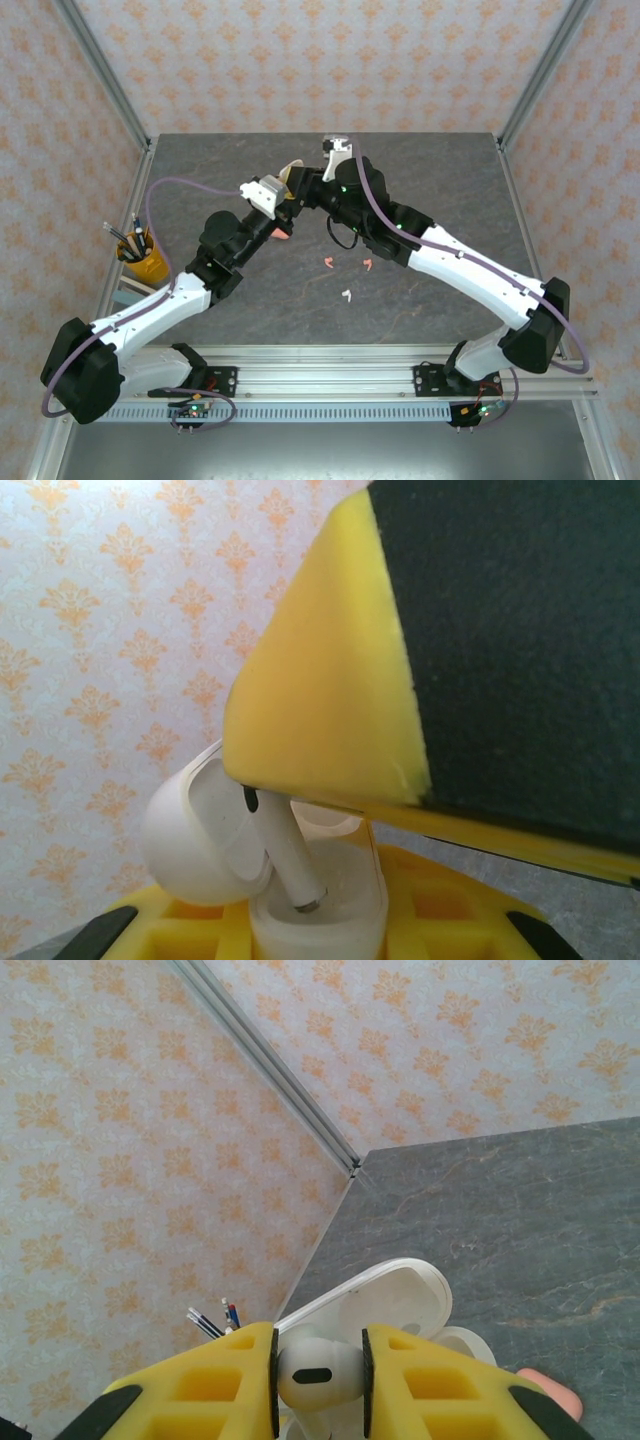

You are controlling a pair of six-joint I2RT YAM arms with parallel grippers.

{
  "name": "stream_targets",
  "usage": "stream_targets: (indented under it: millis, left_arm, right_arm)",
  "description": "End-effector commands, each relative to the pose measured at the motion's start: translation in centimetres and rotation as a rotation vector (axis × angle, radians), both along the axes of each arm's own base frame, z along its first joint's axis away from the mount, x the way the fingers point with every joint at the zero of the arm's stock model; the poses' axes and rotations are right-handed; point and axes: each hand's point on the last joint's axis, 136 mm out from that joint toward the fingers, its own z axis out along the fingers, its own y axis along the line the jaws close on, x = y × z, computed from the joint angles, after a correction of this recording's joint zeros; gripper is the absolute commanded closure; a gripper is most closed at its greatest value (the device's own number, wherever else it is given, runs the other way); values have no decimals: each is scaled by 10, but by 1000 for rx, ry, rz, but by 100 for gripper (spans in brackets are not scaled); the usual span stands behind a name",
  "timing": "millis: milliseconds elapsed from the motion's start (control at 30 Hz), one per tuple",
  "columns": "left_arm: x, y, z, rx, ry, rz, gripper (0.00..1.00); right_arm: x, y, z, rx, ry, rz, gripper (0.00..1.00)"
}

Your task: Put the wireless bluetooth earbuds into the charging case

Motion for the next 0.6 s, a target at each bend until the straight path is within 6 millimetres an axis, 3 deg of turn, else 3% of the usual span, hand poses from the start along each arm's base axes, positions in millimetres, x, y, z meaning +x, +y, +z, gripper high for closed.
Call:
stream_targets:
  millis: [0,567]
  left_arm:
    - [-9,8,47,-84,-119,0,100]
    - [-7,7,49,-81,-122,7,100]
  right_arm:
    - [-6,-6,-15,-53,19,-4,75]
    - [-12,1,-35,-109,45,54,76]
